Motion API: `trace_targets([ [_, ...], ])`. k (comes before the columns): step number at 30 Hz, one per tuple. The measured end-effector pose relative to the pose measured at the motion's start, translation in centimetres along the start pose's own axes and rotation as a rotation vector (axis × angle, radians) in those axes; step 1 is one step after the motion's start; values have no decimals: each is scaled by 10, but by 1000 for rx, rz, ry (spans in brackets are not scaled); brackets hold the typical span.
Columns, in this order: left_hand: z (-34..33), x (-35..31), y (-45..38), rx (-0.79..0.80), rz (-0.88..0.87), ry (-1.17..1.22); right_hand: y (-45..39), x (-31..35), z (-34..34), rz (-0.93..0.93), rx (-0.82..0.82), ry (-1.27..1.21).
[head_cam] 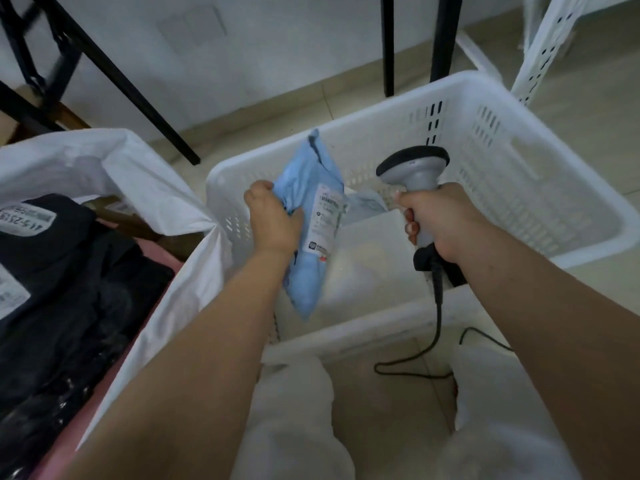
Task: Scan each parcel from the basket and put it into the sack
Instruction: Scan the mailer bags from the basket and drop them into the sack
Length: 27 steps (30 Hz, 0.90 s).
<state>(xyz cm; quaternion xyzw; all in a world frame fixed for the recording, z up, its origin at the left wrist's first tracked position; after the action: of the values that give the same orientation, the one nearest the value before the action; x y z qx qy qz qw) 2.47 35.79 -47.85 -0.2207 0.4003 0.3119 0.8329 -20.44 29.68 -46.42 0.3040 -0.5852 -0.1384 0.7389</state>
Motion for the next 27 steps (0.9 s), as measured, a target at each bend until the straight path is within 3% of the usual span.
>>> trace_targets([
  [4,35,-31,31,-8,10,156,40,10,14,75,-25,-120],
  [8,60,-52,57,21,137,428,77,26,22,161,11,-221],
  [13,65,-52,62,59,280,720,102,41,23,284,67,-135],
  [20,48,-30,52,0,373,631,103,57,25,336,174,152],
  [27,28,-32,46,-81,367,617,98,59,28,295,177,196],
])
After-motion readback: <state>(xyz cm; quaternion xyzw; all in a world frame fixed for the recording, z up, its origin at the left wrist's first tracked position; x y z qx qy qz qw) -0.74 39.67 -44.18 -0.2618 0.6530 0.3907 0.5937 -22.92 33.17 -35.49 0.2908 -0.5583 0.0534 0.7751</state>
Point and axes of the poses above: each hand's wrist, its own y-axis away from the middle knuckle, its own z-axis out of the back of the hand, x = y × z, the point moved 4 cm from there along -y, towards the middle knuckle, and after that the axes turned 14 degrees about y, right-handed, at the moved point
